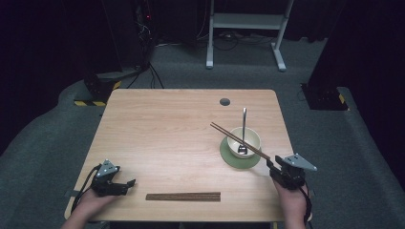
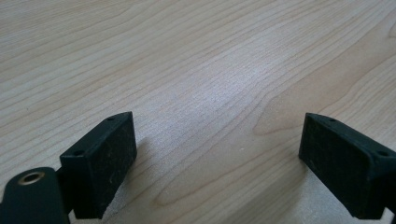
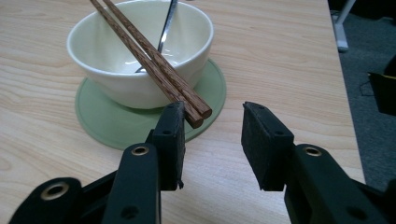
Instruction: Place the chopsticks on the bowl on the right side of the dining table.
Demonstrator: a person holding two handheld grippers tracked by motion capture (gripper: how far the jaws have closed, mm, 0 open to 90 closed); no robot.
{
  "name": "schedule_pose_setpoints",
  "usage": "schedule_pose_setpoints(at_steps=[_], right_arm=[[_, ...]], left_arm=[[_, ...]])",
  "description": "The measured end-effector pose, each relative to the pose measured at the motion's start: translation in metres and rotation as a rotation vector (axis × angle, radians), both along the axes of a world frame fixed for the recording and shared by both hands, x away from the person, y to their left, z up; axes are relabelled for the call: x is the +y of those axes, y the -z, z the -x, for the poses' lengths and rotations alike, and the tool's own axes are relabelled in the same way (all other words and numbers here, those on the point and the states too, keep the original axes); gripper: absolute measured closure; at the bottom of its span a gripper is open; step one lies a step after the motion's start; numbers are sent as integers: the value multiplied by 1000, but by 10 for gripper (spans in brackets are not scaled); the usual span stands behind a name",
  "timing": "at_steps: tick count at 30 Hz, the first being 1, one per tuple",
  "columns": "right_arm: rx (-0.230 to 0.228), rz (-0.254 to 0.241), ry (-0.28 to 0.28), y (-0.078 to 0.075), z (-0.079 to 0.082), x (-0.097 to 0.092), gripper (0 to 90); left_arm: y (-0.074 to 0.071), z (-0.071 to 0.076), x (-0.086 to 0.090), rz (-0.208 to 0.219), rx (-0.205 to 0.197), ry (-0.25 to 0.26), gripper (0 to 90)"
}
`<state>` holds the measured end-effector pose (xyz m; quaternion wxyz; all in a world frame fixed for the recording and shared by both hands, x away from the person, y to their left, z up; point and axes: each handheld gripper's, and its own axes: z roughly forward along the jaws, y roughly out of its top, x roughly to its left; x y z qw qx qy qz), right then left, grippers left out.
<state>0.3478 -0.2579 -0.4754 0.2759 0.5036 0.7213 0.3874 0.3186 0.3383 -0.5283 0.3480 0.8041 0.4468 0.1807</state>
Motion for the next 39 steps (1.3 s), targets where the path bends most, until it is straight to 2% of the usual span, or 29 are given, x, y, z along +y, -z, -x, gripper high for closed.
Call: schedule_pose_setpoints(at_steps=[8, 11, 15, 18, 22, 24, 27, 31, 35, 39], right_arm=[[2, 12, 2, 0, -6, 1, 595], [2, 17, 1, 0, -8, 2, 595], [1, 14, 3, -1, -10, 2, 593], [-1, 14, 8, -3, -10, 3, 593], [10, 11, 16, -4, -10, 3, 590], [15, 18, 17, -5, -10, 3, 588], [23, 26, 28, -8, -12, 0, 576], [33, 38, 36, -14, -18, -5, 546], [43, 36, 39, -15, -23, -5, 546], [38, 51, 27, -14, -26, -3, 546]], left_arm=[[-2, 1, 5, -1, 5, -7, 142], [-4, 2, 5, 11, 13, -15, 142], [-7, 2, 3, 22, 15, 2, 143], [-13, -1, -1, 33, 2, 4, 144], [-23, -7, -7, 8, -50, 13, 145], [-30, -12, -9, 9, -58, 12, 145], [-46, -22, -18, 40, -92, 20, 147], [-60, -36, -39, 31, -134, 62, 151], [-69, -54, -67, 24, -123, 85, 150], [-70, -71, -93, 18, -116, 91, 151]])
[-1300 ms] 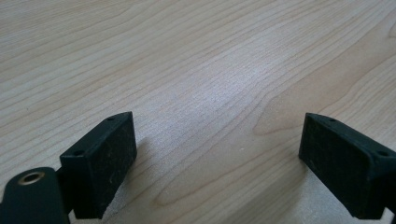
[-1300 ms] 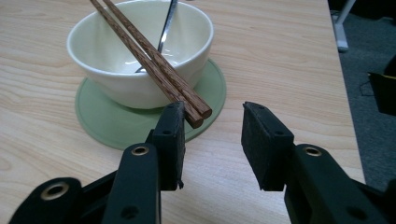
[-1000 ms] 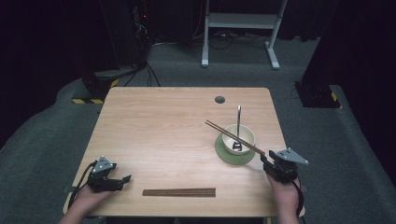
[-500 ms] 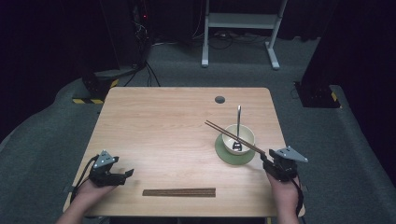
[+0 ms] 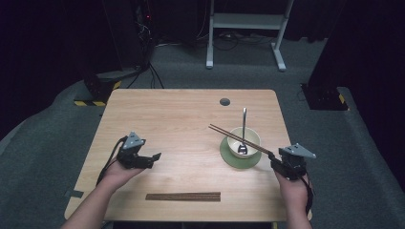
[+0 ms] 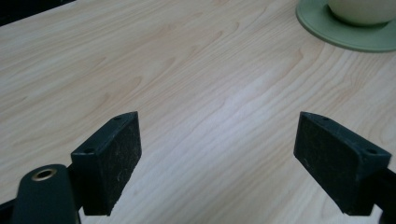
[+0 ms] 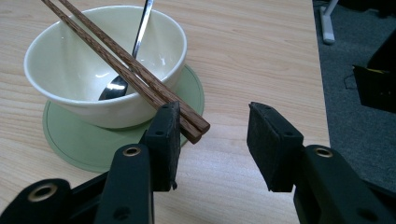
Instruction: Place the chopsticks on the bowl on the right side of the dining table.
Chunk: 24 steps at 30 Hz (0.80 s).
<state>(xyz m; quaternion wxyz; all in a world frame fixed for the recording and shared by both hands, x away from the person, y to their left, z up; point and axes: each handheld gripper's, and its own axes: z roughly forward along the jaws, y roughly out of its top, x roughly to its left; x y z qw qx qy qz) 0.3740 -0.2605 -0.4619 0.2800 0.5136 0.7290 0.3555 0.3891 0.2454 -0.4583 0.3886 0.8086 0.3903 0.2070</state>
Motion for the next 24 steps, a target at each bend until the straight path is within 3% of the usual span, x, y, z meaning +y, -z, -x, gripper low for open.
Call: schedule_pose_setpoints(at_steps=[15, 24], right_arm=[[-25, 26, 3, 5, -15, -9, 547], [-24, 19, 9, 5, -28, -18, 544]], left_arm=[[18, -57, -109, 35, 22, 25, 205], [16, -76, -148, 60, 10, 15, 277]])
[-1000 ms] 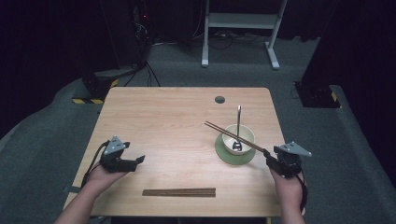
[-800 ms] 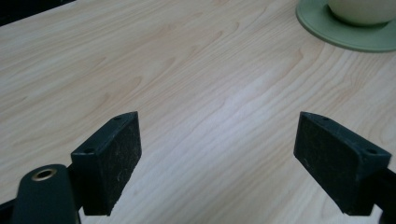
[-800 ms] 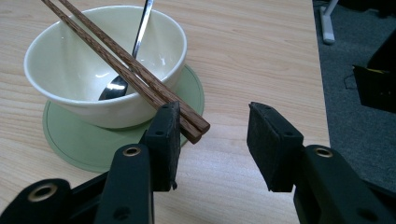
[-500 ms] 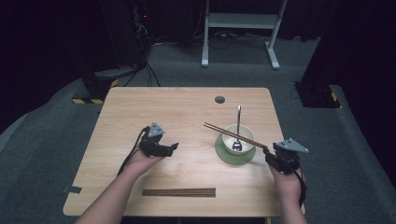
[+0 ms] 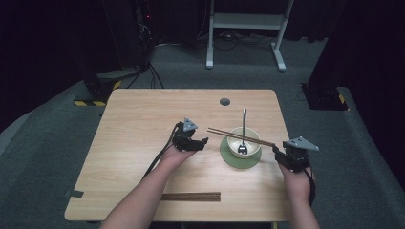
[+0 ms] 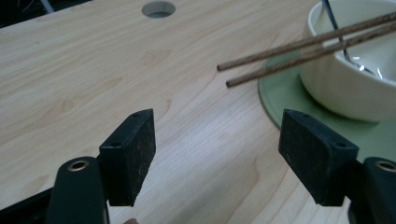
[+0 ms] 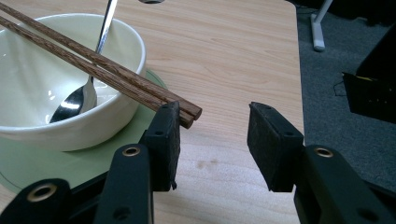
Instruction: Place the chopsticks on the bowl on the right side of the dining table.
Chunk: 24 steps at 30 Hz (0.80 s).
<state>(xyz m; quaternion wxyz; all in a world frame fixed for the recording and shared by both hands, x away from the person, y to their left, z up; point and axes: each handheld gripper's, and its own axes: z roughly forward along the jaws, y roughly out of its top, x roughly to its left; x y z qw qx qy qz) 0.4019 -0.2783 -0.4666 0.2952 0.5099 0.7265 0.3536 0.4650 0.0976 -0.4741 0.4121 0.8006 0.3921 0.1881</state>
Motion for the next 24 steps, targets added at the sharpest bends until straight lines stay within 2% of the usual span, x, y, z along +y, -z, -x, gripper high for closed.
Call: schedule_pose_setpoints(at_steps=[3, 8, 11, 14, 24], right_arm=[[-4, 12, -18, 0, 0, 3, 543], [3, 35, -37, 3, 0, 8, 560], [17, 52, -30, 7, -2, 9, 580], [25, 37, -22, 9, -5, 7, 585], [7, 38, -29, 10, -12, 9, 623]], left_arm=[[-1, -4, -7, 20, 0, 3, 314], [0, -7, -18, 28, 6, 15, 356], [4, -8, -23, 35, 9, 10, 363], [6, -9, -27, 51, 2, 2, 363], [9, -7, -32, 55, -8, 11, 393]])
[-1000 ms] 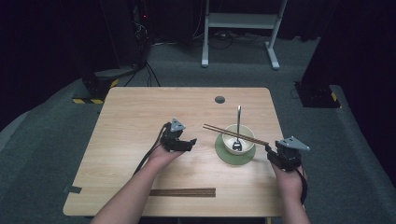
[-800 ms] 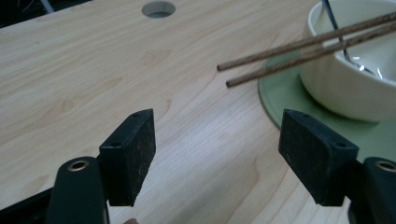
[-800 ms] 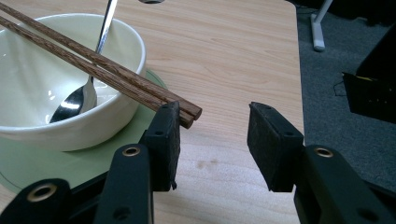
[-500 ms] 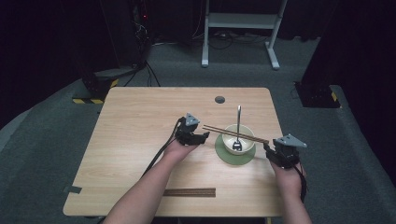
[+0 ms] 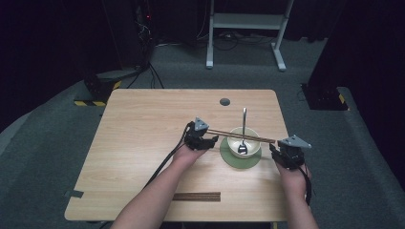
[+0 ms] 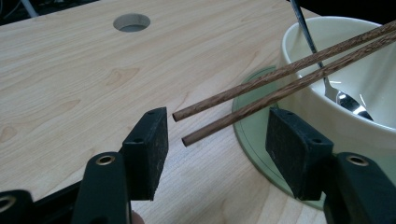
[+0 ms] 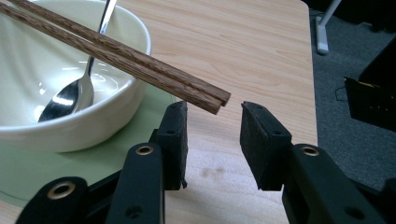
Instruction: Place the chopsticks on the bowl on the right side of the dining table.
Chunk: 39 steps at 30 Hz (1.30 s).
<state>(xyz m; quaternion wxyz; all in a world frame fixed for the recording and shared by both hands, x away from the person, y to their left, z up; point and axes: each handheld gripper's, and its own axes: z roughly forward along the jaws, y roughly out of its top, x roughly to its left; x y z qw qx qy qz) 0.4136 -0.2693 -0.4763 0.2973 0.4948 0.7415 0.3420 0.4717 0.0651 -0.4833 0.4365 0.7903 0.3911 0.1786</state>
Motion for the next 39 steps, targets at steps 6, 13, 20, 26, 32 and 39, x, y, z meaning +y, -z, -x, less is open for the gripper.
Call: schedule_pose_setpoints(at_steps=[6, 13, 20, 26, 32, 39], right_arm=[[5, -26, -21, -4, -8, 2, 624], [7, -45, -61, -5, -13, 4, 524], [4, -32, -56, -4, -12, 5, 508], [-1, -36, -56, -3, -8, 2, 511], [-3, -27, -58, -3, -5, 2, 510], [-18, -16, -62, -5, -2, 3, 494]], left_arm=[[-1, -1, -1, 9, -18, -12, 400], [-2, 2, -4, 5, -23, -8, 416], [-2, 9, -6, 2, -23, 2, 421], [-3, 18, -7, -7, -33, 14, 438], [0, 28, -5, -18, -42, 19, 460], [0, 32, -2, -15, -35, 21, 491]])
